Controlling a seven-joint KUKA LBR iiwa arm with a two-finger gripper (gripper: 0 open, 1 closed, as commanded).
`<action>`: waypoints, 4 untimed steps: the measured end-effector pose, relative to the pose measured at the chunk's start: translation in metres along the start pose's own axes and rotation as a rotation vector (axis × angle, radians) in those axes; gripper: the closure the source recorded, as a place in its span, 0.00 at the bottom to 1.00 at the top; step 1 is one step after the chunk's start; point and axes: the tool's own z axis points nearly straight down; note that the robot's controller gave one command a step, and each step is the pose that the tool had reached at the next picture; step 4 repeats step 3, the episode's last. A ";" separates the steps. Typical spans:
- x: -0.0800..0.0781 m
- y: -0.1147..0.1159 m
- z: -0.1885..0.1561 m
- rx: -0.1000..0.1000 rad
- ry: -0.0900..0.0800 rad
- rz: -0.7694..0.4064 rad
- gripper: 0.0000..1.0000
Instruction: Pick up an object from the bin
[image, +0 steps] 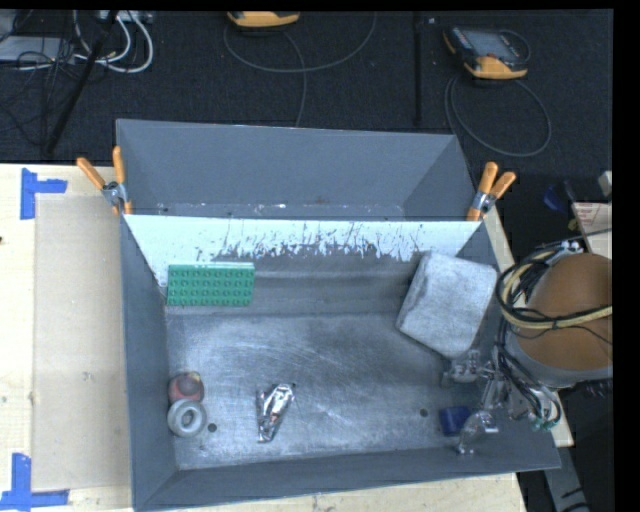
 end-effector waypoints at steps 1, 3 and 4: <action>-0.004 0.003 0.018 -0.001 -0.016 -0.040 0.00; -0.007 0.018 -0.125 0.001 -0.016 -0.154 1.00; -0.007 0.018 -0.125 0.001 -0.016 -0.154 1.00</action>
Offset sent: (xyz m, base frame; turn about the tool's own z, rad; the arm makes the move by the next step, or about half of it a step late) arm 0.0004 0.0014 -0.0197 -0.0408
